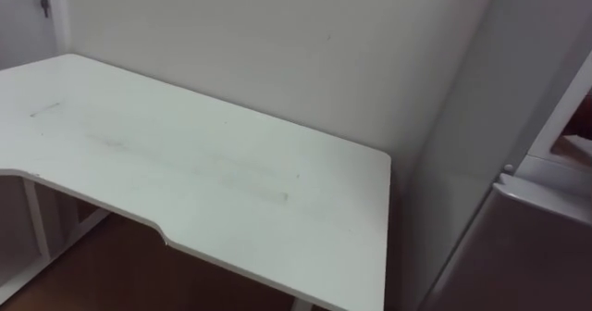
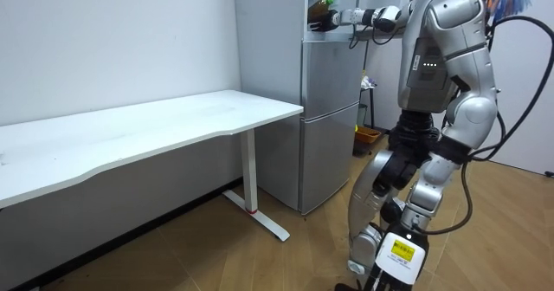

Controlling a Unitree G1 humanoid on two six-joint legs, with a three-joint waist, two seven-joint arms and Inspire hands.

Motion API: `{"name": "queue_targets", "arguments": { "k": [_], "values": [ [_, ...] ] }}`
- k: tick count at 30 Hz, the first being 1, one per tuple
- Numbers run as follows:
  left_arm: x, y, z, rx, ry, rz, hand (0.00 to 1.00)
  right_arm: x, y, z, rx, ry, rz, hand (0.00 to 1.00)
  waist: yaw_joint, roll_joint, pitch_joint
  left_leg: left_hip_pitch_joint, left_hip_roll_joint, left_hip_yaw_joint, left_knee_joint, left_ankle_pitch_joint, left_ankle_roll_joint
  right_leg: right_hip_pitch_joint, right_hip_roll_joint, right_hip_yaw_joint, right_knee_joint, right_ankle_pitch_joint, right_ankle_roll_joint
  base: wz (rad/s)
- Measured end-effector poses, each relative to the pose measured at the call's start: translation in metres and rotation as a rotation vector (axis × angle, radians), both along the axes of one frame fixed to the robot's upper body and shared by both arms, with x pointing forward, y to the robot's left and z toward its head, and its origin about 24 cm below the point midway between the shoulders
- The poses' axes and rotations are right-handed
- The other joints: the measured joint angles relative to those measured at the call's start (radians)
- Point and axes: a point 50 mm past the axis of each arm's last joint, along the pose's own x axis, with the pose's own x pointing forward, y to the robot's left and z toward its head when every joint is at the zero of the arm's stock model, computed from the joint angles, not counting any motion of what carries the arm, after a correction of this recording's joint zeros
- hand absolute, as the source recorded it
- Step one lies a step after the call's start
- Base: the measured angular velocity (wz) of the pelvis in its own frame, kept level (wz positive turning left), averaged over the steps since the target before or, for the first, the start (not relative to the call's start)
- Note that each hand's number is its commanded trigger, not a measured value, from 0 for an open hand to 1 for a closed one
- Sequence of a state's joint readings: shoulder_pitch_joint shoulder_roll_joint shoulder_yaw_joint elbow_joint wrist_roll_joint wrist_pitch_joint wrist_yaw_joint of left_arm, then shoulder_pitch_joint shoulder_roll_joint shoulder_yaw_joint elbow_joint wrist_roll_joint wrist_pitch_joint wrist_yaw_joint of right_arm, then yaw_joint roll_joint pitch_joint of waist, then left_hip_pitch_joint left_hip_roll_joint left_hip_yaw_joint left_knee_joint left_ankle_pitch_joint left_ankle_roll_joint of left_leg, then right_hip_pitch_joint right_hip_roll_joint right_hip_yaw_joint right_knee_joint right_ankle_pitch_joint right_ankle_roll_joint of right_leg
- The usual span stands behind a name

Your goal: Put the bottle in the upper fridge

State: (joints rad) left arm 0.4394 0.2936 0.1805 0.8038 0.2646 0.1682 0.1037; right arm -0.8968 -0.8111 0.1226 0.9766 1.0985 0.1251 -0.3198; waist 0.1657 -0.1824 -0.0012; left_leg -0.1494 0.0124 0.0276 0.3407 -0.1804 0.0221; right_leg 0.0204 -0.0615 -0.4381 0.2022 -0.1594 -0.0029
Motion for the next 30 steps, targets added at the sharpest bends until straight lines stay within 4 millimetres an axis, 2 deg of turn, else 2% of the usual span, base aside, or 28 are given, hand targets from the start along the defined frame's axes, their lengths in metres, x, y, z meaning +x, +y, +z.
{"name": "queue_targets", "arguments": {
  "k": [4,5,8,10,14,17,25,27,30],
  "values": [
    [-0.001,0.0,0.0,-0.001,0.005,0.001,0.0,-0.003,-0.005,0.004,0.106,-0.072,-0.019,0.0,-0.009,0.011,-0.0052,-0.005,-0.003,-0.004,0.003,-0.001,0.001,-0.001,0.0,-0.002,-0.003,-0.001,0.001,0.02],
    [-0.003,0.0,0.0,-0.003,0.009,0.004,0.0,-0.003,-0.005,0.005,0.114,-0.079,-0.017,0.0,-0.012,0.013,-0.0092,-0.005,-0.003,-0.004,0.003,-0.001,0.001,-0.001,-0.001,0.001,-0.002,-0.001,0.002,0.0],
    [-0.005,0.0,0.0,-0.011,0.016,0.013,0.0,-0.002,-0.004,0.006,0.112,-0.088,0.001,0.0,-0.02,0.02,-0.0125,-0.003,-0.004,-0.003,0.002,-0.001,0.002,-0.001,-0.001,0.005,-0.001,-0.001,0.002,0.0],
    [-0.006,-0.001,0.0,-0.02,0.018,0.016,0.0,-0.002,-0.004,0.006,0.11,-0.095,0.013,0.0,-0.022,0.027,-0.0101,-0.001,-0.004,-0.003,0.002,-0.001,0.002,-0.001,-0.001,0.007,-0.001,-0.001,0.002,-0.02],
    [-0.007,-0.002,-0.001,-0.028,0.025,0.019,0.0,-0.003,-0.005,0.008,0.111,-0.107,0.024,0.0,-0.023,0.033,-0.0114,0.001,-0.004,-0.003,0.001,-0.001,0.002,0.0,-0.001,0.009,-0.002,-0.002,0.002,0.0],
    [-0.011,-0.002,-0.001,-0.032,0.038,0.023,0.0,-0.002,-0.005,0.008,0.11,-0.105,0.029,0.0,-0.025,0.034,-0.0131,0.01,-0.004,0.0,-0.005,-0.001,0.002,0.009,0.001,0.013,-0.015,0.0,0.002,-0.02],
    [-0.014,-0.003,-0.001,-0.046,0.056,0.028,0.0,-0.002,-0.004,0.008,0.108,-0.11,0.054,0.0,-0.032,0.037,-0.0116,0.024,-0.004,0.002,-0.015,-0.001,0.001,0.022,0.003,0.013,-0.019,0.001,0.003,0.0],
    [-0.014,-0.003,-0.001,-0.046,0.056,0.03,0.0,-0.002,-0.004,0.007,0.11,-0.111,0.056,0.0,-0.034,0.034,-0.0053,0.033,-0.005,0.003,-0.018,-0.001,0.001,0.031,0.003,0.013,-0.021,0.001,0.004,0.0],
    [-0.014,-0.003,-0.001,-0.046,0.057,0.029,0.0,-0.002,-0.005,0.006,0.11,-0.107,0.053,0.0,-0.033,0.026,-0.0045,0.033,-0.003,0.005,-0.019,-0.002,0.0,0.03,0.003,0.014,-0.029,0.001,0.004,0.0]
  ]
}}
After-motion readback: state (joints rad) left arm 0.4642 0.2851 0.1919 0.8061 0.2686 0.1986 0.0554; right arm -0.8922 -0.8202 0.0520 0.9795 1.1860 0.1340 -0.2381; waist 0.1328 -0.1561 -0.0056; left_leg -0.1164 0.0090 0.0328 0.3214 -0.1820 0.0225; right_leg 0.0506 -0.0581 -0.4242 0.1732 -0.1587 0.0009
